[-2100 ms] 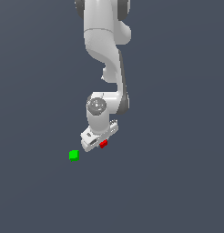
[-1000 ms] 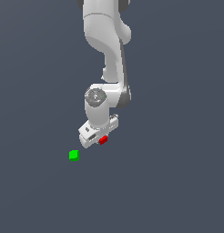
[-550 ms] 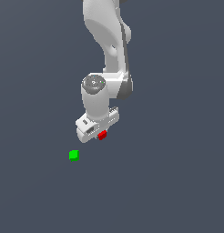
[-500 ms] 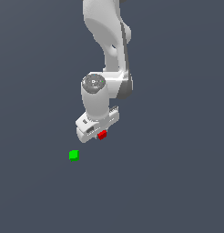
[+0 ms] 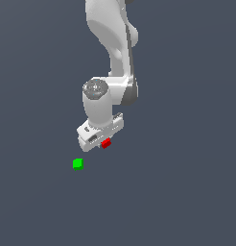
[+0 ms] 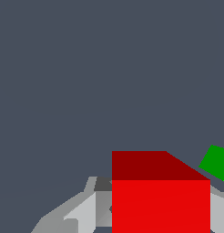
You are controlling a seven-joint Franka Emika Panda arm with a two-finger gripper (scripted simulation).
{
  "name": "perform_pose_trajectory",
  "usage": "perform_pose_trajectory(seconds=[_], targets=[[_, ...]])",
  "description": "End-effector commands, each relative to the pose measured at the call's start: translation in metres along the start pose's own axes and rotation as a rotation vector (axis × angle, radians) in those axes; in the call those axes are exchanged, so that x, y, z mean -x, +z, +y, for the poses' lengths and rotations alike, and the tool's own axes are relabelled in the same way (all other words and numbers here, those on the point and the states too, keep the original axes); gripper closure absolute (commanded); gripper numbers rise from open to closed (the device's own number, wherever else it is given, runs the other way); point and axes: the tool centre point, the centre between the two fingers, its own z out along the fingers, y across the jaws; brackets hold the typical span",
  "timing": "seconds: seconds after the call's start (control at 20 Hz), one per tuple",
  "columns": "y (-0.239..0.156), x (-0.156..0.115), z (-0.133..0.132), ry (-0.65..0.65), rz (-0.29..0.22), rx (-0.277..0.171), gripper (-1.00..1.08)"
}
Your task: Stack the red cube on top of the green cube.
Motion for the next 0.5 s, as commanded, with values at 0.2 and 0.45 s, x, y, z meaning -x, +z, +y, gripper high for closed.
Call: perform_pose_trajectory(seconds=[0.2, 0.45], targets=[[0.011, 0.006, 0.029, 0.001, -0.001, 0.001, 1.08], [0.024, 0.013, 0.063, 0.001, -0.001, 0.001, 1.08]])
